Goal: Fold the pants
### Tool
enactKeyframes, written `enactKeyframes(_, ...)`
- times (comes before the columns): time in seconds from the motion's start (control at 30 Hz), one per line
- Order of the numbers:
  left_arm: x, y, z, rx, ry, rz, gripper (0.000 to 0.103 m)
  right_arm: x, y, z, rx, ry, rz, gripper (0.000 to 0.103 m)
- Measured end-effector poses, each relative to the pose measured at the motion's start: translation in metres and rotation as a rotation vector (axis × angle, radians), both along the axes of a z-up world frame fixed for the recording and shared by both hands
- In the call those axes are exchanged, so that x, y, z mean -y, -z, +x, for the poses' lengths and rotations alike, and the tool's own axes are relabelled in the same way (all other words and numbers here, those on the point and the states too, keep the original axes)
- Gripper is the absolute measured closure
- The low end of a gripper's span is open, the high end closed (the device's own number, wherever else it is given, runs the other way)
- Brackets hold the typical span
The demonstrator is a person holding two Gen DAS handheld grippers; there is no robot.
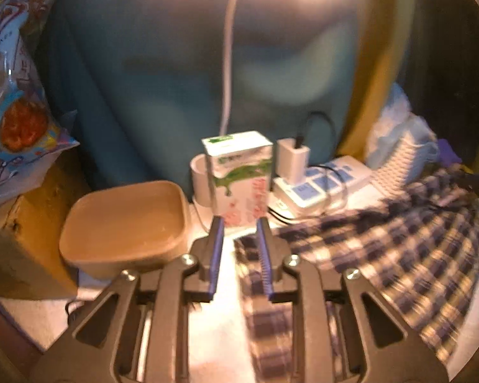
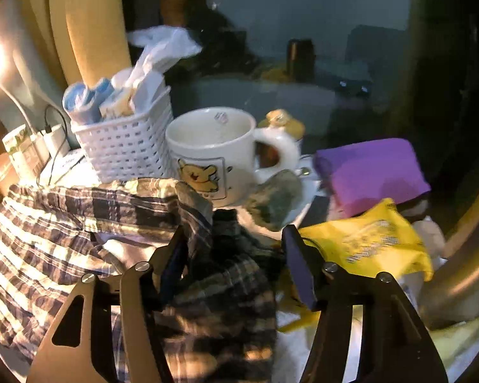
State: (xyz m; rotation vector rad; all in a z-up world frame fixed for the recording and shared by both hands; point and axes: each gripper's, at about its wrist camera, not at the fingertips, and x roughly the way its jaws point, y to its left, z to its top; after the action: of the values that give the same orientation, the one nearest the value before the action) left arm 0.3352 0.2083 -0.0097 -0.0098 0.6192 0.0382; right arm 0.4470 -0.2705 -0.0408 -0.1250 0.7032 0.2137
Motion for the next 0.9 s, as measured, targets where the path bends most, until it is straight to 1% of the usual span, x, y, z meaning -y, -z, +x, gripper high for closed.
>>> enactKeyframes(0.03,0.006,-0.004,-0.011,-0.004,0.027,-0.006,0.074,0.004,-0.004,-0.004,0.009,0.006,0.006,0.041)
enactKeyframes(0.07,0.012,-0.005,-0.020,-0.010,0.051,-0.008,0.064,0.008,-0.008,-0.009,0.017,0.011,0.012,0.041)
enactKeyframes(0.1,0.021,-0.006,-0.030,-0.013,0.075,-0.009,0.061,0.014,-0.012,-0.015,0.024,0.015,0.021,0.041)
enactKeyframes(0.2,0.052,-0.005,-0.062,-0.034,0.165,-0.021,0.056,0.028,-0.018,-0.033,0.035,0.027,0.029,0.041)
enactKeyframes(0.27,0.078,0.000,-0.080,-0.047,0.225,-0.022,0.052,0.038,-0.017,-0.045,0.026,0.026,0.042,0.041)
enactKeyframes(0.33,0.105,0.006,-0.093,-0.057,0.285,-0.046,0.047,0.041,-0.016,-0.055,0.015,0.016,0.055,0.041)
enactKeyframes(0.4,0.126,0.011,-0.103,-0.059,0.329,-0.073,0.043,0.038,-0.009,-0.063,-0.011,-0.016,0.066,0.041)
enactKeyframes(0.47,0.147,0.019,-0.108,-0.074,0.368,-0.096,0.041,0.035,-0.002,-0.071,-0.033,-0.066,0.088,0.041)
enactKeyframes(0.5,0.155,0.022,-0.111,-0.083,0.379,-0.105,0.041,0.033,0.001,-0.073,-0.034,-0.077,0.086,0.041)
enactKeyframes(0.57,0.171,0.031,-0.117,-0.103,0.398,-0.098,0.041,0.035,0.004,-0.075,-0.032,-0.085,0.089,0.041)
enactKeyframes(0.73,0.190,0.052,-0.122,-0.155,0.414,-0.037,0.041,0.047,0.008,-0.063,-0.040,-0.053,0.134,0.041)
enactKeyframes(0.8,0.190,0.060,-0.118,-0.182,0.389,-0.003,0.041,0.046,0.015,-0.054,-0.081,-0.072,0.167,0.041)
enactKeyframes(0.87,0.188,0.066,-0.112,-0.213,0.369,-0.004,0.041,0.038,0.024,-0.051,-0.128,-0.108,0.180,0.041)
enactKeyframes(0.9,0.188,0.067,-0.111,-0.221,0.365,-0.011,0.041,0.032,0.029,-0.052,-0.138,-0.123,0.172,0.045)
